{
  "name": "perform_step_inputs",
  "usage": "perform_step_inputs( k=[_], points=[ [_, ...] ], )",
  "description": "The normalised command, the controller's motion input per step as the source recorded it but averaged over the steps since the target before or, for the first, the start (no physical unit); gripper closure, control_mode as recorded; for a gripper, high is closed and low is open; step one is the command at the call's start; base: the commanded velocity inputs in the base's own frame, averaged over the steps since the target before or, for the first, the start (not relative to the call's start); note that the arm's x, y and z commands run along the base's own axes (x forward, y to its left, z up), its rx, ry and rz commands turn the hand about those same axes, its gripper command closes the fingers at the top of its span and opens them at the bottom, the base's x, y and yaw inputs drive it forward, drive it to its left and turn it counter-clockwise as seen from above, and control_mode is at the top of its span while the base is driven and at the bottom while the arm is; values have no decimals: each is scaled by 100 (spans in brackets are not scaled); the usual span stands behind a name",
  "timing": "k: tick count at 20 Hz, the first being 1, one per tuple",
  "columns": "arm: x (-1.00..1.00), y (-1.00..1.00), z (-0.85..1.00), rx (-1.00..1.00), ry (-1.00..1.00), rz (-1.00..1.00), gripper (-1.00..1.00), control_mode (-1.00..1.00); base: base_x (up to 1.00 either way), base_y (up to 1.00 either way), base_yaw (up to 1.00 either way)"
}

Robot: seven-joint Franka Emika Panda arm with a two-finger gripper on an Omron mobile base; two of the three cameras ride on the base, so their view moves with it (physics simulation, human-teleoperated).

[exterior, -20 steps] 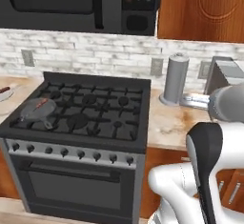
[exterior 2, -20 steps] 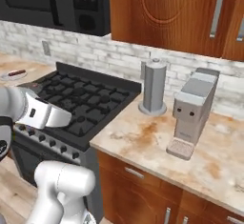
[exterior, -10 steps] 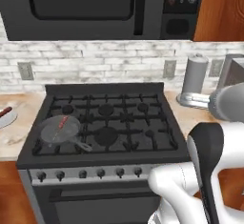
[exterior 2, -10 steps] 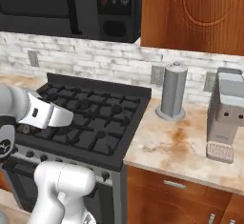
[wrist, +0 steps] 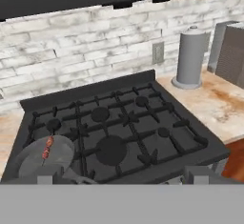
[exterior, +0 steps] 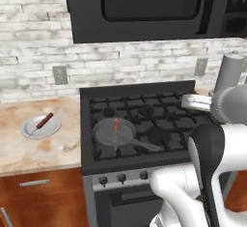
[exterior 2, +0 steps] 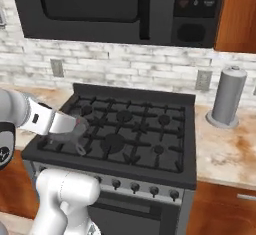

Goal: Place the cold items (banana and broccoli) from the fridge in one tupperware on the dining counter. Place the warm items (kebab skewer and hot dog) in the stove area in another tupperware.

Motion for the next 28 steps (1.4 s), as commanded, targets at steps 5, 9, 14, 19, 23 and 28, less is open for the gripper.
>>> perform_step_inputs(
  k=[5,9,14,19,23,28],
  points=[
    [0,0,0,0,0,0,-100,100,2,100,-22],
    [0,0,0,0,0,0,-100,100,39,84,-35],
    [0,0,0,0,0,0,-100,100,54,81,-43],
    [0,0,0,0,0,0,-100,100,3,73,-5],
    [0,0,0,0,0,0,-100,100,-4,33,67],
    [0,0,0,0,0,0,-100,100,61,19,53]
  ],
)
